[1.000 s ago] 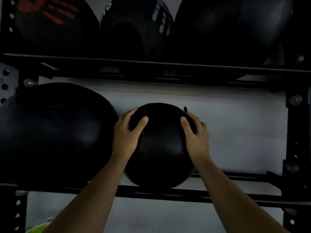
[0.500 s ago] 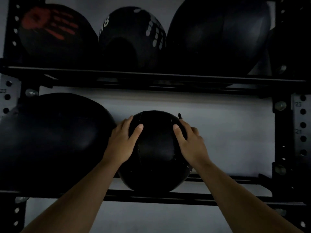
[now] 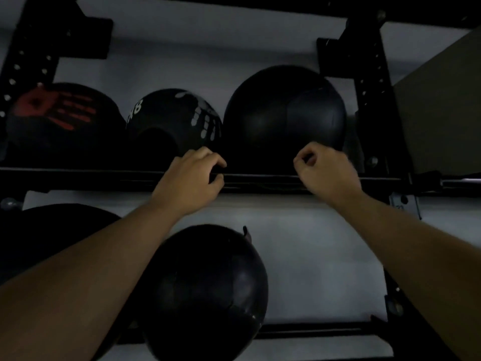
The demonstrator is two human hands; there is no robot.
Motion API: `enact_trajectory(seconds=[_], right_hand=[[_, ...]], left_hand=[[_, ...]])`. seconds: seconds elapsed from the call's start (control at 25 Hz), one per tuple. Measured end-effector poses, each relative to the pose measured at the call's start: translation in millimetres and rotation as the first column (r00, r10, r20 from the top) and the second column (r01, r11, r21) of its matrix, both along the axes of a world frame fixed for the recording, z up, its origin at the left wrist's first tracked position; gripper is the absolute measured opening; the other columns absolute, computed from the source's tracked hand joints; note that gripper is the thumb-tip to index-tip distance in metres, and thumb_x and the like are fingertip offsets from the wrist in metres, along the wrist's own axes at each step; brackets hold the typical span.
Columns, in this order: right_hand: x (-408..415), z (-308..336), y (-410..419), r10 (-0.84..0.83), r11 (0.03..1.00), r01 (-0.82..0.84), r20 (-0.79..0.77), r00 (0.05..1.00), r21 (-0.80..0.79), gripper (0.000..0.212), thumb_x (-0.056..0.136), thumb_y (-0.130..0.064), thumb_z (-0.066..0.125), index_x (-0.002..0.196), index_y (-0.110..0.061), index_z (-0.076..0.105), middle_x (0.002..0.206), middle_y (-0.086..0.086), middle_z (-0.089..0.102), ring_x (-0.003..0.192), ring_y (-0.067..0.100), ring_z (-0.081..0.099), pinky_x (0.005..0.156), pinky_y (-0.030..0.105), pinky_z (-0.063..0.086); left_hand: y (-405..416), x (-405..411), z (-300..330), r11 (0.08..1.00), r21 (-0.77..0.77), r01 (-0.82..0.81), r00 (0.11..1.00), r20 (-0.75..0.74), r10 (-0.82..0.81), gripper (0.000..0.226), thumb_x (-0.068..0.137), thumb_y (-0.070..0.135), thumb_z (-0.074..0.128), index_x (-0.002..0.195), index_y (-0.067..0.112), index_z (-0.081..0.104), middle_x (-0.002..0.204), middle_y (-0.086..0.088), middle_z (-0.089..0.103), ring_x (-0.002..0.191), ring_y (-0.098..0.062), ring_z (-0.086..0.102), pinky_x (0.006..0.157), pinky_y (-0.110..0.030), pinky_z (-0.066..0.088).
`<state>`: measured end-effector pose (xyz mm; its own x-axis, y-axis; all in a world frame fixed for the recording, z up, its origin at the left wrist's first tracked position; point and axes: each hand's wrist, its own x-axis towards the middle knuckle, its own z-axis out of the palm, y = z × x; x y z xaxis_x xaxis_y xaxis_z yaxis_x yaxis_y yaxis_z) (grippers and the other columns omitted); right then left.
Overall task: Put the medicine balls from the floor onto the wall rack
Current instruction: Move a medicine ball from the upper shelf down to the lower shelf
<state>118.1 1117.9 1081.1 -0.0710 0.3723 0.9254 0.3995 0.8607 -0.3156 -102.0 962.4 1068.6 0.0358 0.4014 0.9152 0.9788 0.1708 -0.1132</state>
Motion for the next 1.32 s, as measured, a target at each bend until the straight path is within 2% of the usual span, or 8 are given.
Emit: enact_trajectory(seconds=[0.16, 0.4, 0.56, 0.72, 0.84, 1.0, 1.16, 1.32], right_hand=[[51, 61, 26, -0.051, 0.992, 0.057, -0.055, 0.997, 0.114, 0.017, 0.094, -0.035, 0.059, 0.101, -0.022, 0.069, 0.098, 0.002, 0.069, 0.088, 0.025, 0.058, 0.075, 0.032, 0.043], [84, 130, 88, 0.001, 0.985, 0.011, -0.068, 0.998, 0.172, 0.037, 0.093, -0.042, 0.061, 0.119, -0.015, 0.063, 0.132, 0.017, 0.062, 0.122, 0.04, 0.059, 0.102, 0.046, 0.051], [72, 155, 124, 0.062, 0.997, -0.058, -0.082, 0.995, 0.05, 0.062, 0.097, -0.063, 0.048, 0.14, -0.019, 0.052, 0.153, 0.02, 0.044, 0.138, 0.047, 0.045, 0.115, 0.05, 0.039], [51, 165, 149, 0.207, 0.976, -0.216, -0.164, 0.965, -0.04, 0.073, 0.096, -0.073, 0.035, 0.144, -0.02, 0.049, 0.153, 0.021, 0.043, 0.139, 0.047, 0.043, 0.112, 0.048, 0.035], [34, 163, 164, 0.396, 0.903, -0.425, -0.268, 0.878, -0.057, 0.083, 0.089, -0.083, 0.033, 0.147, -0.025, 0.043, 0.153, 0.019, 0.04, 0.136, 0.044, 0.047, 0.106, 0.042, 0.038], [17, 162, 177, 0.573, 0.754, -0.651, -0.395, 0.718, -0.091, 0.105, 0.076, -0.094, 0.034, 0.157, -0.027, 0.038, 0.158, 0.013, 0.045, 0.138, 0.039, 0.05, 0.117, 0.053, 0.041], [13, 164, 178, 0.595, 0.714, -0.692, -0.432, 0.678, -0.102, 0.126, 0.056, -0.098, 0.038, 0.158, -0.024, 0.04, 0.152, 0.012, 0.055, 0.133, 0.038, 0.056, 0.115, 0.052, 0.044], [18, 156, 177, 0.653, 0.666, -0.741, -0.415, 0.634, -0.085, 0.113, 0.065, -0.093, 0.047, 0.153, -0.023, 0.046, 0.141, 0.009, 0.062, 0.121, 0.033, 0.062, 0.111, 0.048, 0.049]], left_hand=[[19, 43, 66, 0.988, 0.11, -0.108, 0.993, -0.032, 0.112, 0.044, 0.101, 0.035, 0.059, 0.141, 0.018, 0.06, 0.144, -0.009, 0.057, 0.132, -0.032, 0.054, 0.112, -0.05, 0.041], [62, 85, 141, 0.933, 0.308, -0.188, 0.98, 0.123, 0.156, 0.057, 0.101, 0.046, 0.055, 0.149, 0.016, 0.046, 0.154, -0.017, 0.045, 0.134, -0.043, 0.048, 0.106, -0.053, 0.044], [85, 85, 172, 0.906, 0.411, -0.097, 0.961, 0.276, -0.022, 0.071, 0.099, 0.064, 0.045, 0.152, 0.016, 0.043, 0.16, -0.014, 0.042, 0.139, -0.041, 0.049, 0.112, -0.051, 0.044], [114, 77, 186, 0.898, 0.439, 0.013, 0.886, 0.412, -0.214, 0.094, 0.096, 0.08, 0.034, 0.158, 0.01, 0.043, 0.165, -0.018, 0.042, 0.148, -0.039, 0.045, 0.117, -0.046, 0.037], [139, 66, 182, 0.87, 0.467, 0.159, 0.811, 0.441, -0.385, 0.103, 0.087, 0.088, 0.036, 0.163, 0.019, 0.035, 0.167, -0.014, 0.039, 0.15, -0.037, 0.042, 0.124, -0.048, 0.033], [151, 55, 185, 0.796, 0.544, 0.266, 0.749, 0.403, -0.526, 0.12, 0.066, 0.097, 0.044, 0.163, 0.025, 0.036, 0.166, -0.009, 0.042, 0.149, -0.033, 0.044, 0.124, -0.049, 0.034], [152, 51, 183, 0.772, 0.558, 0.303, 0.699, 0.42, -0.578, 0.12, 0.064, 0.096, 0.051, 0.158, 0.022, 0.042, 0.157, -0.005, 0.052, 0.137, -0.028, 0.055, 0.108, -0.04, 0.044], [152, 53, 177, 0.748, 0.588, 0.308, 0.691, 0.403, -0.6, 0.111, 0.062, 0.094, 0.05, 0.15, 0.025, 0.05, 0.148, -0.005, 0.057, 0.129, -0.026, 0.058, 0.099, -0.037, 0.046]])
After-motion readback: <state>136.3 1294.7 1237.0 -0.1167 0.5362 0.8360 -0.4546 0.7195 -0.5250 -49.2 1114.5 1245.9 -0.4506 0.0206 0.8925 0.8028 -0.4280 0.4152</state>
